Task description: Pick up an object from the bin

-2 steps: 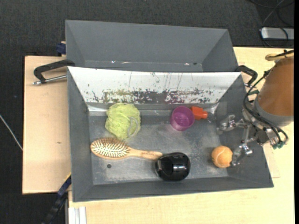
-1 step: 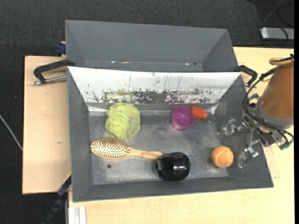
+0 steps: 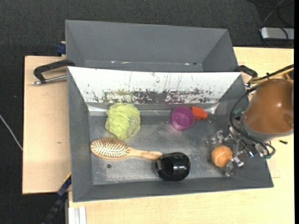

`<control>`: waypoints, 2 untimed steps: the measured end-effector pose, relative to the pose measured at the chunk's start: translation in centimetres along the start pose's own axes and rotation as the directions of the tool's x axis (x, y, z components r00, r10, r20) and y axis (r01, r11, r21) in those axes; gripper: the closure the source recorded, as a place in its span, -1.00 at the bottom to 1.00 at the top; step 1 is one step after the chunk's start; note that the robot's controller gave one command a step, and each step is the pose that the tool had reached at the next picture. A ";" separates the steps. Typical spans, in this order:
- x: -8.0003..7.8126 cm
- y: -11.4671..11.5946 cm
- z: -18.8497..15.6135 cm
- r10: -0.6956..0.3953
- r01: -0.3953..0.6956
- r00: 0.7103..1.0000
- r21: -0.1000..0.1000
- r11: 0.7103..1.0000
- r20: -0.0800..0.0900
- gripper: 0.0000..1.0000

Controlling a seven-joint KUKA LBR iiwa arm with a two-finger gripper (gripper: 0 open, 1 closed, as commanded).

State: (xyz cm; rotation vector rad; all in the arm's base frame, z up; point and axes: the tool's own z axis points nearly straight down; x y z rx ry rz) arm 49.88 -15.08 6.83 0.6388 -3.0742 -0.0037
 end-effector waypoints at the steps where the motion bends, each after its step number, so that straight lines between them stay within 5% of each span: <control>1: 0.3 0.1 -0.3 -0.165 0.165 0.986 0.005 0.986 0.005 1.00; 2: 0.3 0.1 -0.3 -0.166 0.166 0.986 0.005 0.986 0.005 1.00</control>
Offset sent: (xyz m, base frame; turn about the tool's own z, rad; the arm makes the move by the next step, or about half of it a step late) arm 0.0000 0.0000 0.0000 0.0000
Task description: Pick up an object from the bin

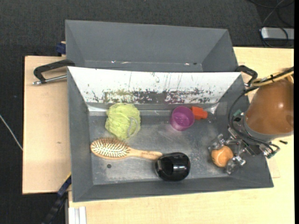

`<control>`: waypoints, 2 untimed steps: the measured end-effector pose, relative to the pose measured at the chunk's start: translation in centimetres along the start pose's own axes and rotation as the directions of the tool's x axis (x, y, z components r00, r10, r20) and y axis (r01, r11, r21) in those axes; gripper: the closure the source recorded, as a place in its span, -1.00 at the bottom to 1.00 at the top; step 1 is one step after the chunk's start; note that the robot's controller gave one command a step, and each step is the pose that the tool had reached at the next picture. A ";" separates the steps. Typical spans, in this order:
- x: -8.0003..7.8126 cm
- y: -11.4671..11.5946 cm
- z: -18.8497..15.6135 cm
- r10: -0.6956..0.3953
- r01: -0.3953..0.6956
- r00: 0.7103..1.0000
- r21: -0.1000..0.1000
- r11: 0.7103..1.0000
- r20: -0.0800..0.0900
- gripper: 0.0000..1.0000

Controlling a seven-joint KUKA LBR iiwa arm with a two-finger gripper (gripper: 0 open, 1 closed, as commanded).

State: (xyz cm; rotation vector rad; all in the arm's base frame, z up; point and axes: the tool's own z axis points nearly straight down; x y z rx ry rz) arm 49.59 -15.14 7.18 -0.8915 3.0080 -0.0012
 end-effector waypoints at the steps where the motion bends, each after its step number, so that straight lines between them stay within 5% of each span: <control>1: 0.1 0.1 -0.4 0.000 0.000 1.000 -0.003 1.000 -0.002 1.00; 2: 0.2 0.3 -2.4 0.000 0.000 1.000 -0.008 1.000 -0.006 1.00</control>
Offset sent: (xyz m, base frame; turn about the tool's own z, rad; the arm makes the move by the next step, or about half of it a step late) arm -0.0001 0.0001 0.0148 0.0000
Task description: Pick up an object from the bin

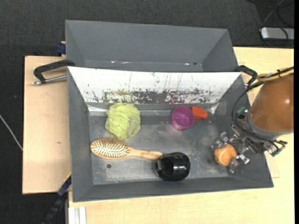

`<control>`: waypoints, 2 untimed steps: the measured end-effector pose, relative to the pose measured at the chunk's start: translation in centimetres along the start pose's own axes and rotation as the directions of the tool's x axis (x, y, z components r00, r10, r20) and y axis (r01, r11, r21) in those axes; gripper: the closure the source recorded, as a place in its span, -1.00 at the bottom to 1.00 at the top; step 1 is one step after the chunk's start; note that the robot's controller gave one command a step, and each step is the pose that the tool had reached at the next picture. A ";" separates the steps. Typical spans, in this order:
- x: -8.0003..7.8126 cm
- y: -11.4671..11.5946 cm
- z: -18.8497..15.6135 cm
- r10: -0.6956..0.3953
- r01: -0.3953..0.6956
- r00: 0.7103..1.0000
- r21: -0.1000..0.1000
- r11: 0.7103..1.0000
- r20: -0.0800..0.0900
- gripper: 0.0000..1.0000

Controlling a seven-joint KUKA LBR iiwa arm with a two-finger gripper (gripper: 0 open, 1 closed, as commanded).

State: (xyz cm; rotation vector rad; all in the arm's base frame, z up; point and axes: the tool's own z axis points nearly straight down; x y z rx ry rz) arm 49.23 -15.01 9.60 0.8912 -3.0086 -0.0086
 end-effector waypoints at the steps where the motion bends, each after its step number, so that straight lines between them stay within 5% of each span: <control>1: -0.2 -0.2 -2.0 0.001 -0.001 1.000 0.008 1.000 0.006 1.00; 2: -0.2 -0.1 -3.5 0.001 -0.001 1.000 0.007 1.000 0.005 1.00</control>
Offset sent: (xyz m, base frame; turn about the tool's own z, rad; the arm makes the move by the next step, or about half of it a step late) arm 0.0001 -0.0001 0.0776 0.0000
